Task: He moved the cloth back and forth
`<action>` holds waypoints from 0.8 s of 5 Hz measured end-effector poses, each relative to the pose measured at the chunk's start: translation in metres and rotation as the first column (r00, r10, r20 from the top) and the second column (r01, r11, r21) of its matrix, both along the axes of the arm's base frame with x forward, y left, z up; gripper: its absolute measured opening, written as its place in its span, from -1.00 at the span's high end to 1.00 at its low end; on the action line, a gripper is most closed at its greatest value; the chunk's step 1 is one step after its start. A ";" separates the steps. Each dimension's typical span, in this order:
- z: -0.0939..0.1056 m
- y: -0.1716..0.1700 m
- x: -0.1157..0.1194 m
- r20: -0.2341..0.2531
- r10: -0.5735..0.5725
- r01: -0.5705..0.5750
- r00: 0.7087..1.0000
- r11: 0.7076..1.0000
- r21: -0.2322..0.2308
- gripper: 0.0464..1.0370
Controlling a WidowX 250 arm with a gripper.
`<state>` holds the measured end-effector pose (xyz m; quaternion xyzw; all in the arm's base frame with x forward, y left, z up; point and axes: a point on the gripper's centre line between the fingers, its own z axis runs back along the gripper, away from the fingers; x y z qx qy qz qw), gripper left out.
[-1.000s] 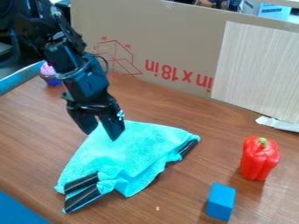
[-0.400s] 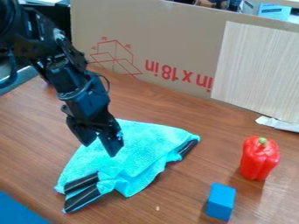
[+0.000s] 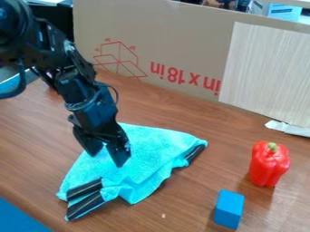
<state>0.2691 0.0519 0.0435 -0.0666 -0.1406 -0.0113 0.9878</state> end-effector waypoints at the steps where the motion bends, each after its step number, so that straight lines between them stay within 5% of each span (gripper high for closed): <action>1: -0.008 0.003 0.008 0.004 0.019 -0.019 1.000 1.000 0.006 -0.93; 4: -0.014 0.011 0.056 0.052 0.093 -0.095 0.994 0.995 0.026 -0.93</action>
